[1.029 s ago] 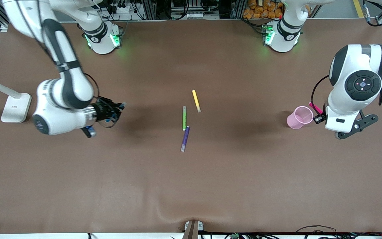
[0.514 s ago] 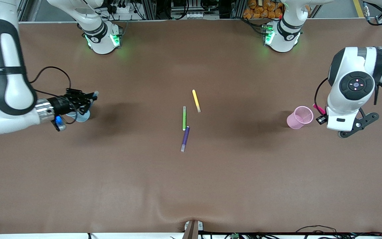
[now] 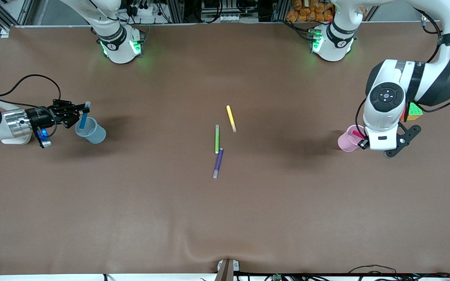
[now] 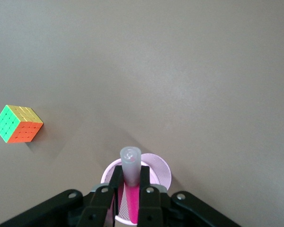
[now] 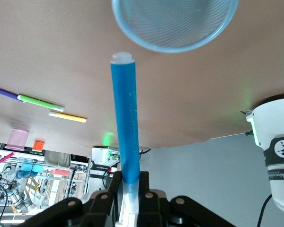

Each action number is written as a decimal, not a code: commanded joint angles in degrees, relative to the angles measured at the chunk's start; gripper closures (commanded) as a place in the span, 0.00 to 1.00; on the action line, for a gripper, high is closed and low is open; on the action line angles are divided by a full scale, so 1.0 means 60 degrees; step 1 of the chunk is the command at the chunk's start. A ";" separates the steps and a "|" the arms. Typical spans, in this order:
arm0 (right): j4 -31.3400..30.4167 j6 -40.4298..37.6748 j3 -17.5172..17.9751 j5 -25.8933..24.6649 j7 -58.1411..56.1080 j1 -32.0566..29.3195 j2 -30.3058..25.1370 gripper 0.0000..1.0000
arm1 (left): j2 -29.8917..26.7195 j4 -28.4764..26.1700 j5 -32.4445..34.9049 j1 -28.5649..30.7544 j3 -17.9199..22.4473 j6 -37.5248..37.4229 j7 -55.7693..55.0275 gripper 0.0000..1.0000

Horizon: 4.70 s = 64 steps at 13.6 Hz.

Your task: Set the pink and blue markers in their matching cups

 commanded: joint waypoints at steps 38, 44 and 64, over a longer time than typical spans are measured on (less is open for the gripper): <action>0.8082 -0.3215 0.1279 -0.3564 0.0976 0.2437 0.0255 0.00 | -0.0972 0.2274 -0.3104 0.0995 0.0075 -0.2880 0.6791 0.00; 0.8157 -0.3127 0.1148 -0.3669 0.0976 0.2998 -0.0569 0.00 | -0.2142 0.2291 -0.3968 0.1083 0.0046 -0.3088 0.8862 0.00; 0.2972 0.1105 0.1118 -0.4988 -0.2462 0.2397 -0.4817 0.00 | -0.2597 0.4958 -0.4937 0.0073 0.0412 -0.6368 1.0665 0.00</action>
